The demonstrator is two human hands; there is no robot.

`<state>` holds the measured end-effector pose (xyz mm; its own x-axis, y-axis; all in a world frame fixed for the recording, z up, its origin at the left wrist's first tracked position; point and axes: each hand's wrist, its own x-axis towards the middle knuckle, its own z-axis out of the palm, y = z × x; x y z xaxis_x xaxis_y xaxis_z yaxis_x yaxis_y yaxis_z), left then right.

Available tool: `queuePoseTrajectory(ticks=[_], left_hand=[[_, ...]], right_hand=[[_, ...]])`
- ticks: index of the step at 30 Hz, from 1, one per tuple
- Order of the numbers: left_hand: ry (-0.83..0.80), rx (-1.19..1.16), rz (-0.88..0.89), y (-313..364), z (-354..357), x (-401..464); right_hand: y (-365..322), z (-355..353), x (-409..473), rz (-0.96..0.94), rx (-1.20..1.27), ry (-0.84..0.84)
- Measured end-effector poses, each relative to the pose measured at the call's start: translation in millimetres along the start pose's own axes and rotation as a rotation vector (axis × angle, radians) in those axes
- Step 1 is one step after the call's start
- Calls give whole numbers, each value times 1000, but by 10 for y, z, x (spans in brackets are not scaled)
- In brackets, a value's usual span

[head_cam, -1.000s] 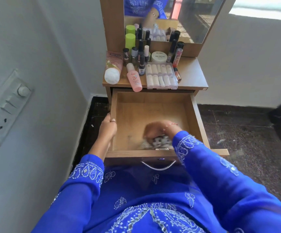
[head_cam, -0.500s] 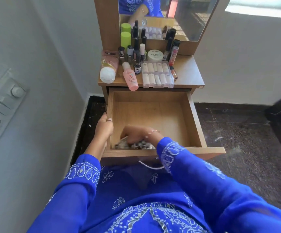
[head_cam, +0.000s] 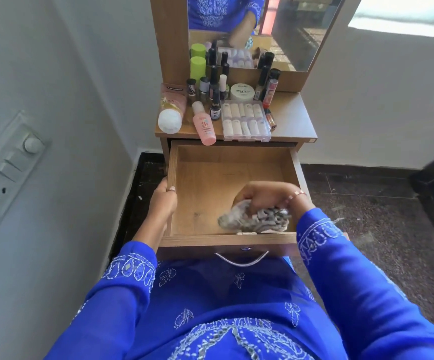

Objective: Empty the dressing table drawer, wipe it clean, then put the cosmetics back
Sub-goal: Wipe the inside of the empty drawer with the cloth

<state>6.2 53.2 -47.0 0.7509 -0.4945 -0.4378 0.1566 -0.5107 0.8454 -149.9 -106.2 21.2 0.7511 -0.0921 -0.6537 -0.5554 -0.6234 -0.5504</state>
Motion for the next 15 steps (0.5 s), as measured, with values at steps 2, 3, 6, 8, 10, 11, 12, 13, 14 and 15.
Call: queuePoseTrajectory(ticks=[2,3,6,8,10,11,12,13,14,15], left_hand=[[-2,-1,-6,2,-3,-2],[-3,-2,-3,8,-5,-12],[-2,-21,15,30,-9,-46],[-3,-28,18,44,-11,-64],[-4,-21,14,49,-13,-69],[-1,-18,8,43,-10,-63],[4,-16,7,41,-6,-55],[7,-12,4,43,-7,-56],[7,-3,4,44,-5,-57],[4,-1,0,45,-6,-61]], right_hand=[[13,-27,-1,-144,508,85],[20,-17,25,-198,815,100],[88,127,276,-105,1122,235],[126,151,392,153,710,479],[205,126,441,333,314,743],[208,106,418,375,223,833],[181,90,370,372,155,884],[137,95,331,340,89,888],[65,118,296,288,24,837],[6,169,298,236,-41,734]])
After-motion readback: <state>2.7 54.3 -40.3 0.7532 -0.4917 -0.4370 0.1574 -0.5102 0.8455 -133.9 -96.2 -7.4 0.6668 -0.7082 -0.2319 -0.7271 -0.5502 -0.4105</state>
